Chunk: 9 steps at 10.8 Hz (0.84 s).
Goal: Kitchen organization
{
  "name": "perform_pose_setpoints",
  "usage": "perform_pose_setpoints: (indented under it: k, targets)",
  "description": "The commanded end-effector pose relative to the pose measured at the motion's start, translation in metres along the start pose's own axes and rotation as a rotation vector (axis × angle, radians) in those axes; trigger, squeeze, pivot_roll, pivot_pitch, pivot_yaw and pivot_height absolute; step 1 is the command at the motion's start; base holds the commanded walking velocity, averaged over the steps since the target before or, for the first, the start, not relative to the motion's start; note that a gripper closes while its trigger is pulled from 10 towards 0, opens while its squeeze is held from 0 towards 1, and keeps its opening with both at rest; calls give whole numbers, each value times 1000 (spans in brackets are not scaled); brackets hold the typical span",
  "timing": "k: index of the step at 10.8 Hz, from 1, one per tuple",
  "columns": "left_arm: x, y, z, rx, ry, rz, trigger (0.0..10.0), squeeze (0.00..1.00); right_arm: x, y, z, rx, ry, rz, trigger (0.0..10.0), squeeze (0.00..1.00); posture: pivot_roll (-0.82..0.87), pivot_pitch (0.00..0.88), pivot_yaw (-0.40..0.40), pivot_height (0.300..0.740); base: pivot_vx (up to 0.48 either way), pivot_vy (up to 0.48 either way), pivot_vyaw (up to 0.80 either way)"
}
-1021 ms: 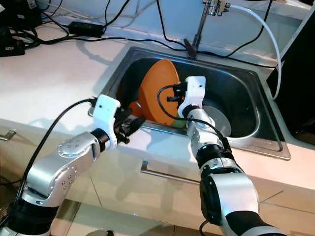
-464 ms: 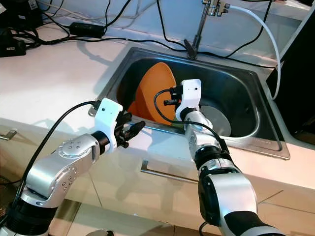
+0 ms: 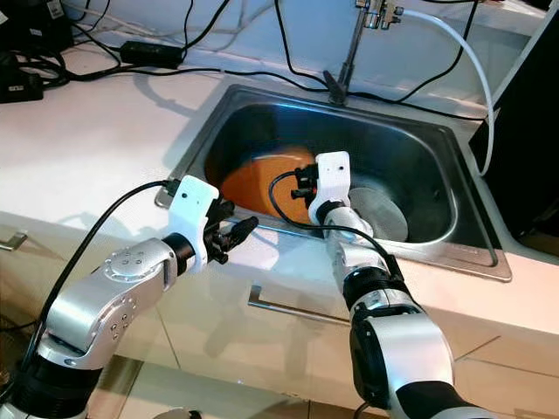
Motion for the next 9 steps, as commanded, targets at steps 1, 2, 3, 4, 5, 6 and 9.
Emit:
perform_pose_setpoints:
  k: [1,2,3,4,5,6,9]
  targets:
    - [-2,1,4,-13,-5,-7,10000,0,-17,6,-4,8,-9,-58,10000,0,211,84,-72,740,0,0,0]
    - [-3,1,4,-9,-2,-8,10000,0,-17,6,-4,8,-9,-57,10000,0,214,87,-74,740,0,0,0]
    - [-3,1,3,-4,0,-6,10000,0,-15,5,-3,1,-10,-45,10000,0,212,87,-74,740,0,0,0]
    - [-2,0,-1,15,0,10,10000,0,-4,3,4,-38,-16,12,10000,0,210,86,-72,740,0,0,0]
    - [3,-1,-7,53,2,65,10000,0,8,2,9,-65,9,72,10000,0,200,86,-69,740,0,0,0]
    - [15,-3,-14,109,-2,172,10000,0,22,2,15,-99,4,149,10000,0,191,83,-67,740,0,0,0]
    - [38,-1,-32,258,-80,395,10000,0,65,17,31,-212,76,418,10000,0,152,78,-60,740,0,0,0]
Point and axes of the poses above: a point about 5 cm out from each wrist's last joint towards the gripper, its own y axis pointing back from the gripper into the wrist, its own x axis along the axis of the wrist's last joint, z = x × y, the point moved 2 cm from there along -y, pointing out of the wrist towards the gripper, and after that the axes turned 15 degrees about y, right-handed, at the moved point
